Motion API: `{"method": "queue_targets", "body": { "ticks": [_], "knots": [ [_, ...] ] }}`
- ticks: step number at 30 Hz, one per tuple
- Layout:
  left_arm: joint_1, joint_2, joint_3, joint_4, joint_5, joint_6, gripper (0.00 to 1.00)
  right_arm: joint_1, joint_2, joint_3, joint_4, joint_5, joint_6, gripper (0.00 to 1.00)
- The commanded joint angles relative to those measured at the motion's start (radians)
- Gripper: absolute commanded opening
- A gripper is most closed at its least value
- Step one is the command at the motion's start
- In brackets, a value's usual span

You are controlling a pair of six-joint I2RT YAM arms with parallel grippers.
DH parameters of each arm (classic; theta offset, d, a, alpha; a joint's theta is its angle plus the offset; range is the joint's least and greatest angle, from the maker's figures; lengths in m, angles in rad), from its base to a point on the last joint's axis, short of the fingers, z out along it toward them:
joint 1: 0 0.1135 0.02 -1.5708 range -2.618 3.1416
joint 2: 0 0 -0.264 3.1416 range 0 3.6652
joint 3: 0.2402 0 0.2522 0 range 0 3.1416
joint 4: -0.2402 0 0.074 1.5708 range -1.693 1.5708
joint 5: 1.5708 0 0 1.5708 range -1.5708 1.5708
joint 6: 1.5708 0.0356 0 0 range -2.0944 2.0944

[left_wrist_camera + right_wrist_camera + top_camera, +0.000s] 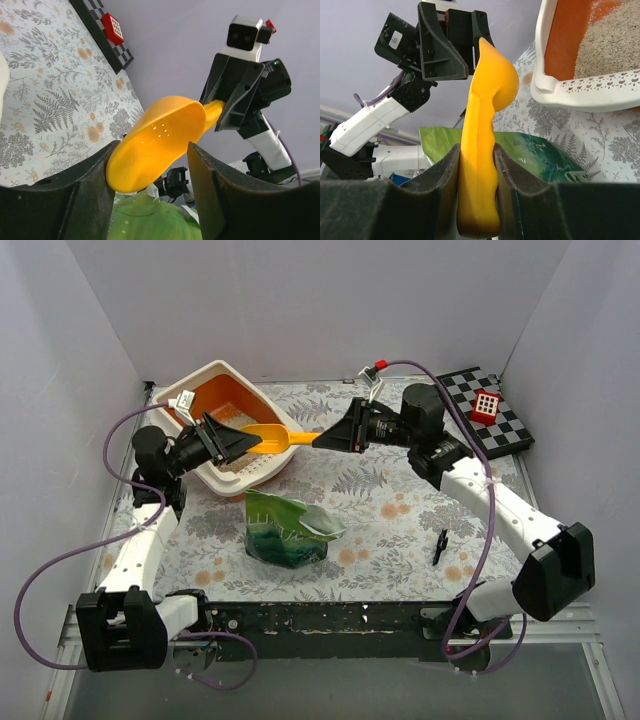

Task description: Fill the litter box with clean litter

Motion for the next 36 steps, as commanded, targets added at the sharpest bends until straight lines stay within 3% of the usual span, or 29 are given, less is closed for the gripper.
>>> {"method": "queue_targets", "body": {
  "ticks": [1, 6, 11, 13, 21, 31, 36],
  "knots": [
    [-0.001, -0.087, -0.033, 0.129, 0.080, 0.020, 0.58, -0.020, -0.114, 0.079, -0.169, 0.078, -0.149, 0.01],
    [-0.055, -0.140, -0.034, 0.092, 0.157, 0.139, 0.64, -0.058, -0.233, 0.120, -0.410, 0.124, -0.266, 0.01],
    [-0.147, -0.183, 0.072, -0.344, 0.148, 0.630, 0.64, -0.086, -0.323, 0.207, -0.669, 0.160, -0.370, 0.01],
    [-0.174, -0.209, 0.080, -0.428, 0.108, 0.744, 0.64, -0.090, -0.355, 0.227, -0.738, 0.166, -0.389, 0.01],
    [-0.237, -0.266, 0.094, -0.520, 0.069, 0.882, 0.65, -0.090, -0.440, 0.283, -0.925, 0.190, -0.455, 0.01],
    [-0.334, -0.295, 0.354, -0.868, -0.149, 1.120, 0.67, -0.090, -0.477, 0.318, -1.011, 0.192, -0.456, 0.01],
    [-0.380, -0.321, 0.374, -0.982, -0.225, 1.192, 0.68, -0.090, -0.487, 0.318, -1.018, 0.184, -0.449, 0.01]
  ]
}}
